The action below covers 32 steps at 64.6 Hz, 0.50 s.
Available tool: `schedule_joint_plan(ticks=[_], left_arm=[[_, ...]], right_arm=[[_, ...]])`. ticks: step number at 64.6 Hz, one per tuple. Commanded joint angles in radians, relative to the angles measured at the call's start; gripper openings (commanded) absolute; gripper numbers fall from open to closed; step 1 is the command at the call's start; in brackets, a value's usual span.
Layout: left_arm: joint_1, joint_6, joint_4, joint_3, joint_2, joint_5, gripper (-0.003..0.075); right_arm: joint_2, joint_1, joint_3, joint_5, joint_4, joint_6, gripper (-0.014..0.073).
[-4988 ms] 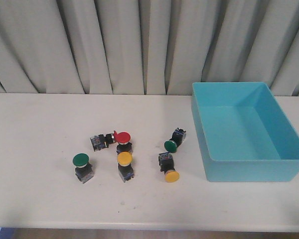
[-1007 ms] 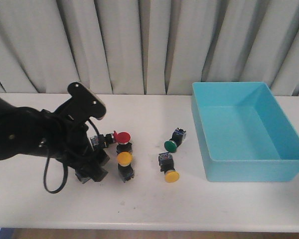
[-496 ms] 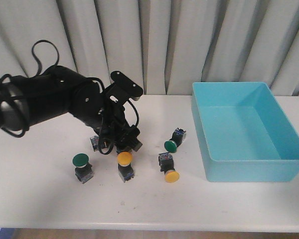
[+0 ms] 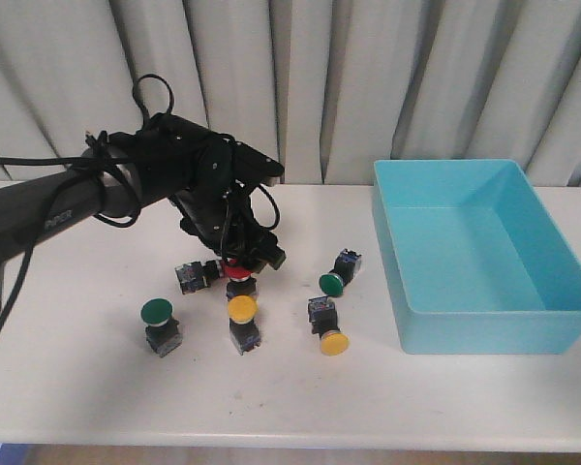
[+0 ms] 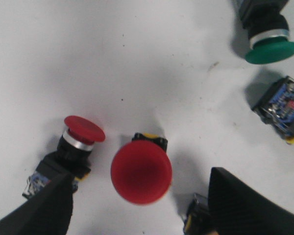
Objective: Pick red and yellow buttons and place in box
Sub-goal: 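Move the left gripper over the red-capped button and lower onto it, then close the left gripper on the red button and lift it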
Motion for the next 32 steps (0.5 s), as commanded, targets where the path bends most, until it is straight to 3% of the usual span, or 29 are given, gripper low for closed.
schedule_joint_plan(ticks=[1,24,32], left_arm=[[0.002,-0.011,0.020,-0.072,-0.018,-0.002,0.0559],[0.002,-0.012,0.014,-0.125,0.070,-0.006,0.0553],[0.002,-0.012,0.014,-0.125,0.081,-0.005,0.0514]], right_arm=[[0.003,-0.005,-0.035,-0.060,-0.006,-0.009,0.0509],[0.003,-0.005,-0.035,-0.059,-0.005,-0.009,0.0509],[0.003,-0.005,-0.035,-0.059,-0.005,-0.009,0.0509]])
